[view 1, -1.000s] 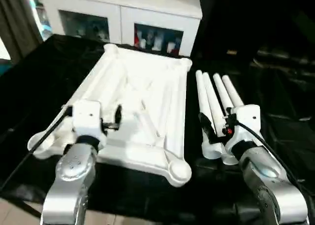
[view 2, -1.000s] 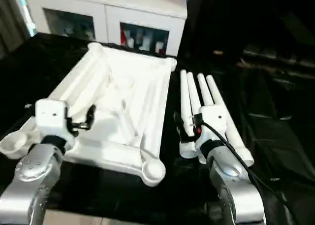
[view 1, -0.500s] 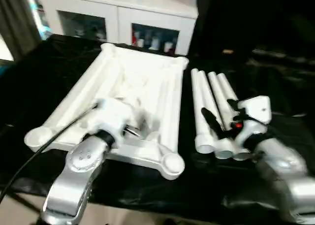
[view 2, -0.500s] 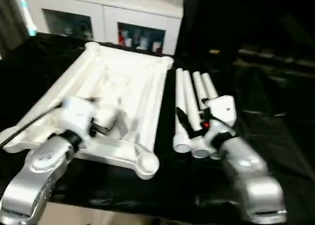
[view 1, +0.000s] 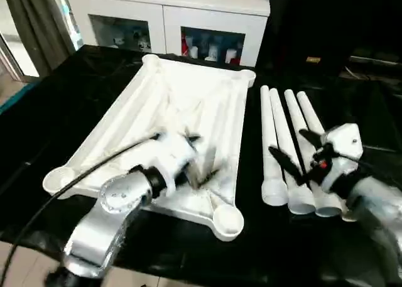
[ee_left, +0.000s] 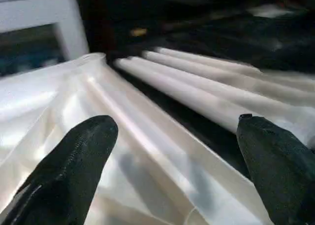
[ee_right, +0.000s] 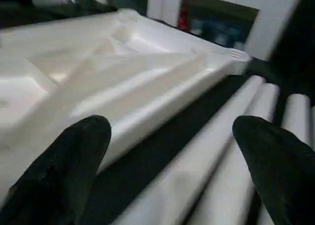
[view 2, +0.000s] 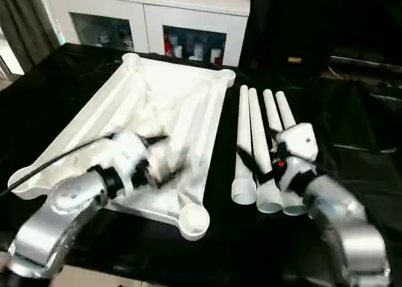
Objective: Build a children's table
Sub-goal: Move to table, then move table base
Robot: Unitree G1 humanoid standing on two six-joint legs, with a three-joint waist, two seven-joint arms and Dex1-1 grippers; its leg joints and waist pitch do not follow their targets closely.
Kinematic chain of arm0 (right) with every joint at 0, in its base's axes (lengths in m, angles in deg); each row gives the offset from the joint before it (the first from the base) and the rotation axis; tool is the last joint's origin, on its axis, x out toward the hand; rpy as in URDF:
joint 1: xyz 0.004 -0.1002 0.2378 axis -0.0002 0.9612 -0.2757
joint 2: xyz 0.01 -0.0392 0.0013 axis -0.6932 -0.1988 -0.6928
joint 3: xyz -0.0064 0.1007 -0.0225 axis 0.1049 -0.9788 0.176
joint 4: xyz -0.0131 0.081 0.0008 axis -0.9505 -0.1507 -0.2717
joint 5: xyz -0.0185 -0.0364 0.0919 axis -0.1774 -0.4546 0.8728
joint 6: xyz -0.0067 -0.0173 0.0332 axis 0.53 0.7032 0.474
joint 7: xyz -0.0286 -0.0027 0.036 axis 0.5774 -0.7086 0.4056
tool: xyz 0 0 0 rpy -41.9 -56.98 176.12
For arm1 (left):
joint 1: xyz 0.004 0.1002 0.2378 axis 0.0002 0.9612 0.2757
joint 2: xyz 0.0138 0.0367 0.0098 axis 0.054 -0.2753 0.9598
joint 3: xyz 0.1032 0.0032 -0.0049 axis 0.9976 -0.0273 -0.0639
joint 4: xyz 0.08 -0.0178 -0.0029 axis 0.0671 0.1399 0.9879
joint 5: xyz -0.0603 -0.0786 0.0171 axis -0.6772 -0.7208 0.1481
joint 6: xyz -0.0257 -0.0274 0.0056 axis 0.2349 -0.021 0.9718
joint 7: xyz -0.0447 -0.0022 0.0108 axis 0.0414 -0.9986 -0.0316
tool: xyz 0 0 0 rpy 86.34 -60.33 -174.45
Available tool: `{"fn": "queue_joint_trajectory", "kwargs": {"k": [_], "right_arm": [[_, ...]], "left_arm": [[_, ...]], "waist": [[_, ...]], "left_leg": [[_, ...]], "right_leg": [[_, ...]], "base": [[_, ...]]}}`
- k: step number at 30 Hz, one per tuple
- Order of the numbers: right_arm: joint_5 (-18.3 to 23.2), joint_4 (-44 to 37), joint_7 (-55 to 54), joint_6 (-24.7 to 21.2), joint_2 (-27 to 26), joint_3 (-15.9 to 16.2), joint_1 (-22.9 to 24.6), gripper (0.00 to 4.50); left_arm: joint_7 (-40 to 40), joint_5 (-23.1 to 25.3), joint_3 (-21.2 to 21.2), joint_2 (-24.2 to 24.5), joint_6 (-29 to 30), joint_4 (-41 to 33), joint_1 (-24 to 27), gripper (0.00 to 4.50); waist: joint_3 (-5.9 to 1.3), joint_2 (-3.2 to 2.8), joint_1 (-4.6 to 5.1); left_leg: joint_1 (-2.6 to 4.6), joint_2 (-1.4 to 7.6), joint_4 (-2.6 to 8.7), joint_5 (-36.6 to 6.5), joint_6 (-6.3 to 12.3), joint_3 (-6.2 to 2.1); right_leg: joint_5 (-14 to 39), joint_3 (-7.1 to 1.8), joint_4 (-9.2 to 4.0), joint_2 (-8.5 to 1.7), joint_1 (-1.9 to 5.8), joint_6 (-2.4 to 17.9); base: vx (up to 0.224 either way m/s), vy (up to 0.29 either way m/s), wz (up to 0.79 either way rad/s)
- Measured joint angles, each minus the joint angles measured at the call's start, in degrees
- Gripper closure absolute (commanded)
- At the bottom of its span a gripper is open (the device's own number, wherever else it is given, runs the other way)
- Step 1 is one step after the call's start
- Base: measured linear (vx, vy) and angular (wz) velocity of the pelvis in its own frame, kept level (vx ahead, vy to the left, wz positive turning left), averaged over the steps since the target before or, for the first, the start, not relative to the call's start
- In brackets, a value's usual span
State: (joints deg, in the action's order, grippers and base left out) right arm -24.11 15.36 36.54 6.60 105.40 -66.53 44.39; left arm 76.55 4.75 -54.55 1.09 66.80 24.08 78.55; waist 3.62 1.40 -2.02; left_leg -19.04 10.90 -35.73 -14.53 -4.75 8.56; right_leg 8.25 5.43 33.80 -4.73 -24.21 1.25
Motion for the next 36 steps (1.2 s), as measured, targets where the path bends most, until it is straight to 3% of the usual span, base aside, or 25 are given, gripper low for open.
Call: {"fn": "queue_joint_trajectory", "kwargs": {"k": [2,5,11,14,17,19,20,22,23,24,25,26,27,28,29,30,31,32,33,34,35,36], "right_arm": [[0.2,-0.5,0.7,-0.1,0.4,0.9,1.4,0.00],[0.0,-0.6,3.5,0.4,2.7,2.7,2.5,0.00],[-0.7,0.0,6.6,1.7,6.3,2.9,0.1,0.00],[-2.2,0.1,3.5,1.7,5.3,2.0,-0.2,0.00],[-3.3,-0.1,-3.9,1.5,-0.8,0.2,0.2,0.00],[-3.2,-0.7,-9.0,0.3,-5.0,-0.3,2.3,0.00],[-3.2,-2.6,-11.6,-0.3,-8.0,-0.6,4.8,0.00],[-3.2,-5.1,-13.9,-0.5,-11.1,0.6,8.1,0.00],[-3.2,-5.9,-14.7,-0.9,-11.7,1.7,8.8,0.00],[-3.1,-6.7,-15.3,-0.9,-11.9,1.7,8.8,0.00],[-3.1,-7.3,-16.2,-1.0,-12.2,1.1,8.7,0.00],[-3.1,-7.5,-17.1,-1.3,-12.9,0.4,9.1,0.00],[-3.2,-7.5,-17.8,-1.5,-13.4,-0.2,9.9,0.00],[-3.3,-7.5,-18.6,-1.9,-13.5,-0.6,10.1,0.00],[-3.4,-7.6,-19.0,-2.1,-13.5,-0.9,9.8,0.00],[-3.5,-7.5,-19.5,-2.3,-13.5,-1.0,9.5,0.00],[-3.6,-7.5,-19.7,-2.5,-13.5,-1.0,8.8,0.00],[-3.7,-7.5,-19.8,-2.6,-13.3,-1.2,7.5,0.00],[-3.7,-7.5,-19.8,-2.6,-13.0,-1.3,6.5,0.00],[-3.7,-7.6,-19.8,-2.6,-12.8,-1.3,5.8,0.00],[-3.9,-7.5,-19.7,-2.7,-12.7,-1.0,6.1,0.00],[-3.9,-7.5,-19.5,-2.8,-12.6,-0.8,6.0,0.00]], "left_arm": [[0.0,-1.4,-0.6,0.2,0.0,-0.2,1.3,0.03],[4.8,-2.6,0.9,4.5,0.0,-2.5,3.1,0.03],[12.4,-3.3,3.6,8.9,-0.1,-3.6,-0.2,0.03],[8.1,-0.9,2.4,5.8,-4.3,-1.5,-0.8,0.03],[1.2,-0.6,-1.5,1.5,-5.0,-0.9,0.2,0.03],[-3.0,-0.8,-3.6,-0.4,-4.3,-0.9,1.6,0.03],[-5.4,-0.7,-5.0,-1.4,-2.9,-1.1,2.8,0.03],[-8.5,-0.7,-6.8,-2.3,0.4,-1.2,4.1,0.03],[-10.4,-0.7,-8.2,-3.1,2.9,-1.1,4.6,0.03],[-11.6,-0.7,-9.2,-4.2,3.8,-1.2,5.0,0.03],[-12.8,-0.8,-10.0,-5.8,3.9,-1.2,5.4,0.03],[-13.7,-0.8,-10.1,-7.2,3.8,-1.2,5.9,0.03],[-13.8,-0.9,-8.9,-7.9,3.8,-1.2,6.2,0.03],[-14.1,-0.8,-8.1,-8.0,3.6,-1.5,6.3,0.03],[-14.4,-0.5,-7.9,-7.9,3.3,-1.9,6.2,0.03],[-15.0,0.5,-7.5,-7.5,3.0,-2.2,6.2,0.03],[-15.7,2.1,-6.6,-6.6,2.6,-2.6,6.2,0.03],[-16.4,3.8,-5.6,-6.0,2.5,-3.2,6.1,0.03],[-16.8,4.3,-5.1,-6.1,2.5,-3.7,6.0,0.03],[-17.0,4.5,-4.6,-6.5,2.5,-3.7,5.8,0.03],[-17.4,4.4,-4.5,-7.5,2.9,-3.6,6.1,0.03],[-17.8,4.4,-4.8,-8.1,3.2,-3.6,6.2,0.03]], "waist": [[-0.05,0.19,-0.21],[-0.06,0.29,-0.54],[-0.09,0.25,-0.65],[-0.12,0.17,-0.53],[-0.21,0.05,-0.25],[-0.45,-0.49,0.44],[-0.68,-0.98,0.77],[-0.83,-1.28,1.27],[-1.14,-0.21,1.27],[-1.51,0.48,0.96],[-1.59,0.60,-0.04],[-1.44,0.90,-0.99],[-1.44,1.58,-1.46],[-1.33,2.33,-1.88],[-1.22,2.49,-2.30],[-1.09,2.22,-2.57],[-1.03,1.78,-2.82],[-0.89,0.93,-2.67],[-0.83,0.36,-1.97],[-0.94,-1.40,-0.93],[-0.37,-2.73,0.88],[-0.56,-2.82,2.25]], "left_leg": [[-0.02,0.00,0.02,0.0,-0.01,0.01],[-0.01,0.05,0.02,0.0,-0.04,0.06],[0.07,0.10,0.02,0.2,-0.56,0.22],[0.00,0.09,0.03,0.3,-0.68,0.23],[-0.04,0.13,0.10,0.5,-0.83,0.15],[0.04,0.86,0.13,0.6,-1.02,-0.43],[0.09,1.84,0.19,0.8,-1.20,-0.58],[0.24,3.08,0.20,1.3,-1.44,-0.53],[1.04,3.96,0.25,1.4,-1.88,1.37],[1.26,4.38,-0.95,0.9,-1.35,3.46],[0.65,4.33,-2.64,-0.8,1.14,3.48],[0.24,2.13,-5.21,-2.3,3.53,2.16],[-0.31,-1.25,-7.31,-2.9,4.36,1.33],[-0.76,-5.23,-8.55,-3.0,4.46,0.89],[-1.41,-8.79,-9.08,-3.3,4.49,0.30],[-1.58,-10.57,-9.62,-3.4,4.74,-0.61],[-1.77,-11.43,-9.94,-3.5,4.84,-1.65],[-1.83,-11.27,-9.07,-3.5,4.88,-4.07],[-1.52,-10.44,-6.52,-3.5,4.95,-5.54],[-1.18,-8.53,-4.79,-2.2,4.27,-6.25],[-1.50,-7.11,-4.90,-2.3,4.43,-6.35],[-2.13,-6.38,-4.79,-1.8,4.45,-6.37]], "right_leg": [[0.2,-0.02,0.22,0.00,-0.10,0.1],[0.4,-0.04,0.30,0.00,-0.09,-0.3],[0.4,-0.33,0.33,0.00,0.29,-0.3],[0.4,-0.35,0.32,0.00,0.36,-0.3],[0.4,-0.26,0.33,0.03,0.37,-0.4],[0.4,0.25,-0.15,0.54,0.65,-0.2],[0.2,0.87,-0.71,1.16,1.10,0.4],[1.0,1.64,1.10,1.45,1.04,2.3],[2.6,1.17,3.31,1.56,-0.54,4.0],[3.1,0.00,4.32,2.18,-0.97,2.6],[3.3,-1.93,4.84,3.48,-1.61,2.6],[3.3,-3.89,5.11,4.26,-1.80,2.5],[3.2,-6.52,5.05,5.25,-1.75,2.3],[3.0,-9.95,5.02,6.81,-1.58,2.0],[2.7,-12.71,4.81,8.55,-1.26,1.7],[2.5,-13.99,4.40,9.75,-0.67,1.4],[2.3,-14.67,3.86,10.62,-0.17,1.3],[2.0,-14.58,2.85,11.63,0.33,1.2],[1.4,-13.48,2.28,11.78,0.38,1.1],[0.8,-11.35,1.46,11.74,0.50,1.0],[1.5,-8.58,0.60,10.94,0.94,0.9],[4.3,-5.41,4.43,9.03,0.23,-0.4]], "base": [[0.000,0.000,0.00],[0.000,0.000,0.00],[0.000,0.000,0.00],[0.000,0.000,0.00],[0.000,0.000,0.00],[0.016,-0.026,0.02],[0.063,-0.101,0.12],[0.065,-0.121,0.13],[0.098,-0.152,-0.13],[0.098,-0.152,-0.13],[0.092,-0.140,-0.52],[0.027,-0.062,-0.33],[0.020,-0.119,-0.52],[-0.015,-0.090,-0.40],[-0.033,-0.096,-0.67],[-0.026,-0.039,-0.47],[-0.036,0.017,-0.58],[-0.057,0.073,-0.55],[-0.057,0.073,-0.55],[-0.131,0.129,-0.10],[-0.135,0.123,0.25],[-0.135,0.123,0.25]]}}
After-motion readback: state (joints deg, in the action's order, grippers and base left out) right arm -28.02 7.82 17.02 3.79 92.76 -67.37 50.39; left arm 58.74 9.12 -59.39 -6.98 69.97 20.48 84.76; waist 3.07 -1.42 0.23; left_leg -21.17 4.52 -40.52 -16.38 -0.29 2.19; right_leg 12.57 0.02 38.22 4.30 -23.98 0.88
